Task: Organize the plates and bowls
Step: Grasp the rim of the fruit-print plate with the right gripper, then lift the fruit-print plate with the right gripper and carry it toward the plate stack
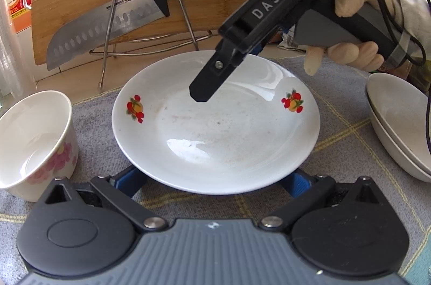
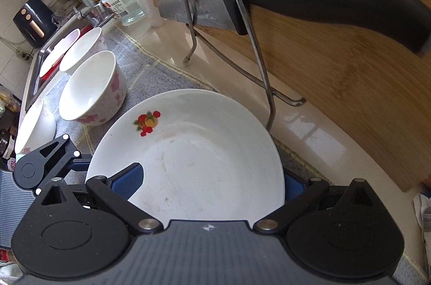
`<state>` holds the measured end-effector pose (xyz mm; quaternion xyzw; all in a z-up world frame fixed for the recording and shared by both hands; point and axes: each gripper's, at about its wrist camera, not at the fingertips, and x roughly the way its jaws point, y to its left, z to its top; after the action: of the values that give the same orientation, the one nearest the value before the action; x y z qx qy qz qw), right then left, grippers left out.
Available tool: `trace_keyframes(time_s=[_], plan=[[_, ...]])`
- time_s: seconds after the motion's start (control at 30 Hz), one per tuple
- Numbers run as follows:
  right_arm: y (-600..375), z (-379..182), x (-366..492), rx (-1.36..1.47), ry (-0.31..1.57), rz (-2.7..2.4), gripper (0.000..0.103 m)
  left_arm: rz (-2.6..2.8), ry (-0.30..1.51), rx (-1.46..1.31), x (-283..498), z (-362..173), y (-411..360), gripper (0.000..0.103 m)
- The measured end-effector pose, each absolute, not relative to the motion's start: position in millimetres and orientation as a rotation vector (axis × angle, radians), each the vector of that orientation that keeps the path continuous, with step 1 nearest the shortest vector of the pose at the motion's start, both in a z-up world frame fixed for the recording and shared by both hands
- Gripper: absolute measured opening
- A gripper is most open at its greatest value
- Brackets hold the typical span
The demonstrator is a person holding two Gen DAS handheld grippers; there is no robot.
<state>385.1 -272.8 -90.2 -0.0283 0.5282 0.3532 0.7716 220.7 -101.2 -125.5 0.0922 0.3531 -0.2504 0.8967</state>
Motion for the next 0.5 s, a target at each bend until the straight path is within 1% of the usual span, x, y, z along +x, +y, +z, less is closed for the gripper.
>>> trace_keyframes(time_s=[0.5], plan=[[-263.7, -90.9, 396.1, -0.074, 1.158, 0.808, 0.103, -0.557, 0.727, 0.206, 221.4, -126.1, -99.6, 0.103]])
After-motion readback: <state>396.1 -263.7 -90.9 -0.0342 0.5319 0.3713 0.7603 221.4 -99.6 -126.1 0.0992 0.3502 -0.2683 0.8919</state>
